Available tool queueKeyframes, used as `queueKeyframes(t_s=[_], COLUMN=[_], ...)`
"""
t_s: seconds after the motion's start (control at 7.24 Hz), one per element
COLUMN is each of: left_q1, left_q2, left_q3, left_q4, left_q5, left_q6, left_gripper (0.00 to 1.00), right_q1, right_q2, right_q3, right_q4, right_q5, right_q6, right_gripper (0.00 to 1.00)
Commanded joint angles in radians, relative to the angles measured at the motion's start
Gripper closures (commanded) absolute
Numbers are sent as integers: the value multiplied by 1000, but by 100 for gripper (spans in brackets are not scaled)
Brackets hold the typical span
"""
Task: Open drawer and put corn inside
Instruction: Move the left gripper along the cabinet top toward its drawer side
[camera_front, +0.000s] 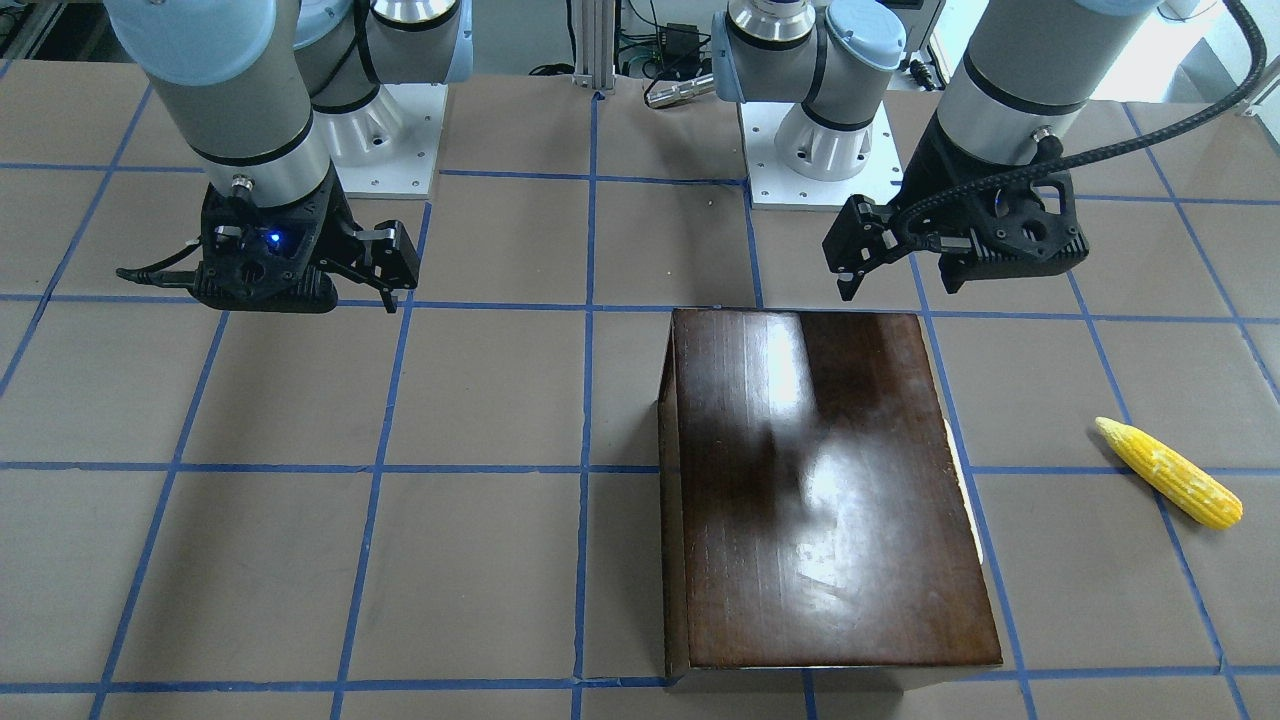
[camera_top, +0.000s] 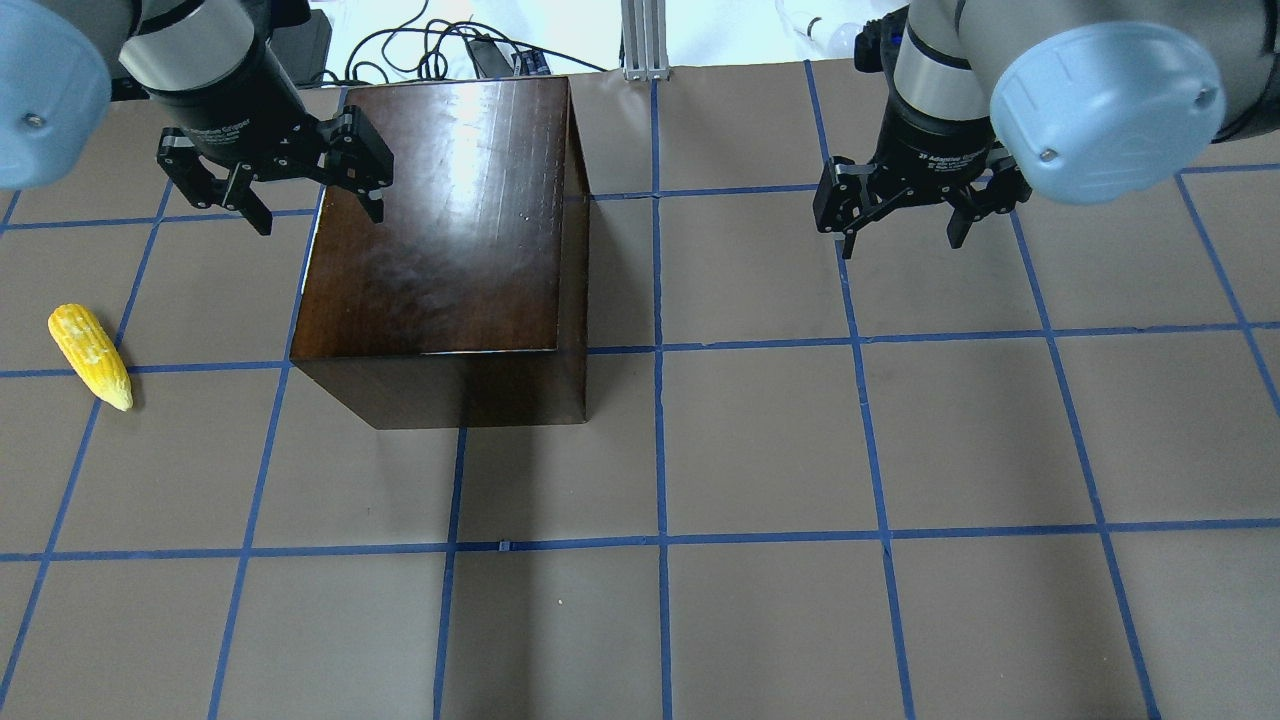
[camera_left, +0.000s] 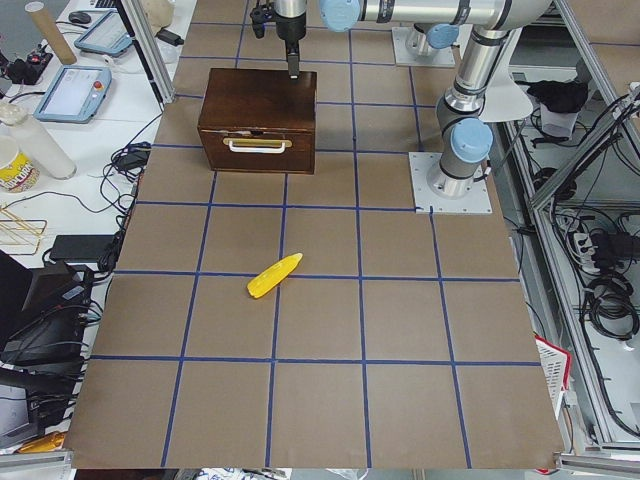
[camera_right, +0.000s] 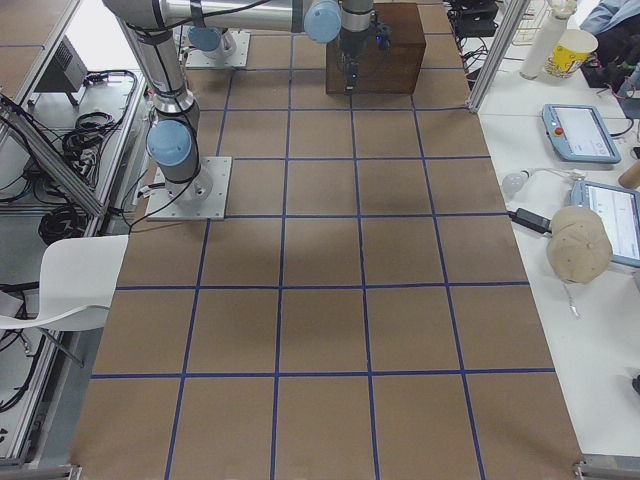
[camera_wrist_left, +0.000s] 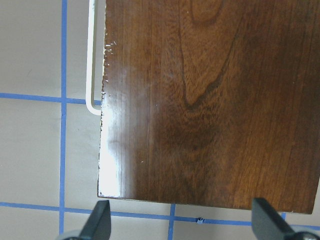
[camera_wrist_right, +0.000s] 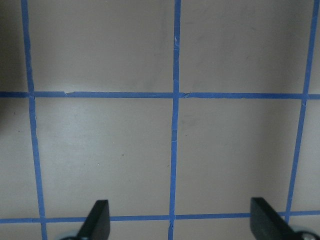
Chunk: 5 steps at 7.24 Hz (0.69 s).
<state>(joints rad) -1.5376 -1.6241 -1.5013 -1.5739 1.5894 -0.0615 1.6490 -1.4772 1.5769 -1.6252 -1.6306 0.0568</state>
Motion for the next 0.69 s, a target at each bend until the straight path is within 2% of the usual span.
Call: queueKeyframes(t_s=[0.0,0.55], left_q1=[2,7], left_q2=[-8,-16], left_q3=[1,25], left_q4=[61,66], left_q5=[-6,-8], left_q6=[-1,0], left_gripper=[0,0], right_q1=[0,0], right_q2=[-2,0], right_q3=[0,0], right_q4=[1,-1], right_q5=[0,0], right_q6=[0,0], right_gripper=[0,0])
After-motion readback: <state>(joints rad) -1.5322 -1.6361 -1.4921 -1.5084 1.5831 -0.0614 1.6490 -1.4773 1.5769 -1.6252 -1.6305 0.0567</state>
